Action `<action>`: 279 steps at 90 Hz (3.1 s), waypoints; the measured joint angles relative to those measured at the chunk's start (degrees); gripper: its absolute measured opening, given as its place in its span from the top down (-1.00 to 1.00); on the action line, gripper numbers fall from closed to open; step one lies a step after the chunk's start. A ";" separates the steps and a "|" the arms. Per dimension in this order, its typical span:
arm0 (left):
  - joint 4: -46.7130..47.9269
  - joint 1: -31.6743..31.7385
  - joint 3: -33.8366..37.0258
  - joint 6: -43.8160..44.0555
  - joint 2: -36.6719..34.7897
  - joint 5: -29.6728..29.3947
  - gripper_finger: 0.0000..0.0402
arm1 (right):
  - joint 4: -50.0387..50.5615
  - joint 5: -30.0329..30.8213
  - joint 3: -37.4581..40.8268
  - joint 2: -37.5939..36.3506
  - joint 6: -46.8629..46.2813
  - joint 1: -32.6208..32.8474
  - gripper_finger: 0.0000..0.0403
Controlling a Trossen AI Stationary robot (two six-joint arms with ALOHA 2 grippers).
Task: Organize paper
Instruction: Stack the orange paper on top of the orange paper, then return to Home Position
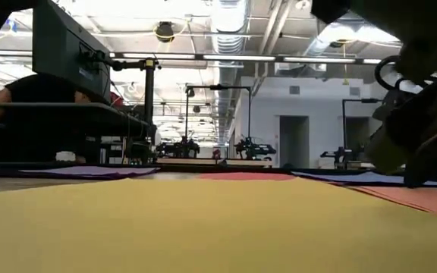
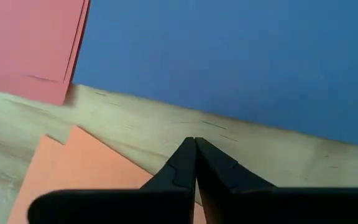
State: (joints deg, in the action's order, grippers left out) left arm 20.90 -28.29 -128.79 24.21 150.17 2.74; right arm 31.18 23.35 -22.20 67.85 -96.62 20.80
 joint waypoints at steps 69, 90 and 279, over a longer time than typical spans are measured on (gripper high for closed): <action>2.65 2.01 0.79 -1.05 -0.11 -1.79 1.00 | -4.13 -1.13 0.12 0.11 -3.87 5.35 1.00; 2.41 2.01 0.81 -1.07 -0.11 -1.90 1.00 | -3.61 -1.32 0.01 0.07 -1.89 4.04 1.00; 49.10 1.98 -5.90 -1.10 -18.14 -5.97 1.00 | -27.40 -8.98 -10.70 21.14 49.95 21.24 1.00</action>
State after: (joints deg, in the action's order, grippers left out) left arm 70.00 -26.30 -134.69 23.11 132.03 -3.23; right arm 3.78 14.38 -32.89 88.99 -46.66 42.04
